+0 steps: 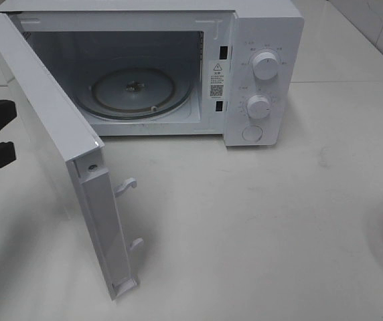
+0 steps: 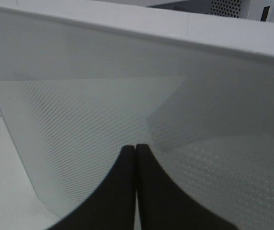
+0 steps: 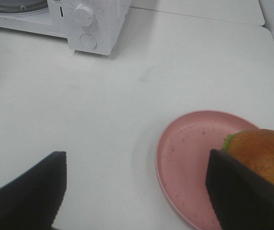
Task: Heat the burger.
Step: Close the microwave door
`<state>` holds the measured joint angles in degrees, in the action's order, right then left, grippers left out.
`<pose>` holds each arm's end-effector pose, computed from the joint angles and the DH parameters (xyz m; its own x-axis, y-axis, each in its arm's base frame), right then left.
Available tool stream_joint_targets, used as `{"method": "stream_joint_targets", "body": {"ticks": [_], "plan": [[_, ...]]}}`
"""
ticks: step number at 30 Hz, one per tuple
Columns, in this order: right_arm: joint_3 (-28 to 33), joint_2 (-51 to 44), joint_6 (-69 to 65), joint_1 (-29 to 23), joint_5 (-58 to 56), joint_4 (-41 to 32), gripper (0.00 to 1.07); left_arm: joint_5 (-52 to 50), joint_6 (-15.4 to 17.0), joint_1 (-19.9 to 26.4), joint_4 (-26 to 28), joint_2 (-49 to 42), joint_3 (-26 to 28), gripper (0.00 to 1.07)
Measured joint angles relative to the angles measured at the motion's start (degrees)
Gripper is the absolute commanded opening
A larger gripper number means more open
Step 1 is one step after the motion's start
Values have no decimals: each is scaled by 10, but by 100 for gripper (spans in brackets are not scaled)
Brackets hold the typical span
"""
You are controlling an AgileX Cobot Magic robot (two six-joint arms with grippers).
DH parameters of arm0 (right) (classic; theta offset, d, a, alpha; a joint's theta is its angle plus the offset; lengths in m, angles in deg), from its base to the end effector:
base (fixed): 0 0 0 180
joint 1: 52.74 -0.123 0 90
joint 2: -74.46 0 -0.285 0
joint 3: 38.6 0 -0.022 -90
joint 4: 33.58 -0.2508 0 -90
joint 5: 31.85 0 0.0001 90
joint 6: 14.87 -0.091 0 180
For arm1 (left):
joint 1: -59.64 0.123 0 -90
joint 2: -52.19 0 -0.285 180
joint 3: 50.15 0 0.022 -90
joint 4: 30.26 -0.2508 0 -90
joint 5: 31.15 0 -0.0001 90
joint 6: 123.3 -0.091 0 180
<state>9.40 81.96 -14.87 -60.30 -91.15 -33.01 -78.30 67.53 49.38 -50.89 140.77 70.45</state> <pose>-0.0056 -0.0015 0.2821 -0.4152 -0.0602 -0.9078 -0.1260 0.9920 -0.0082 0.2224 -0.0641 0.1875 -0.1905 0.0949 -0.9771 0.4326 0.9016 0.0033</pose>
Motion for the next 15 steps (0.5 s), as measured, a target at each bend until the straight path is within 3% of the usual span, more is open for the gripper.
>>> {"method": "stream_joint_targets", "body": {"ticks": [2,15], "plan": [[0,0,0,0,0,0,76,1,-29,-41,73,11,6,0],[0,0,0,0,0,0,76,0,-144,-192,272,82,74,0]]}}
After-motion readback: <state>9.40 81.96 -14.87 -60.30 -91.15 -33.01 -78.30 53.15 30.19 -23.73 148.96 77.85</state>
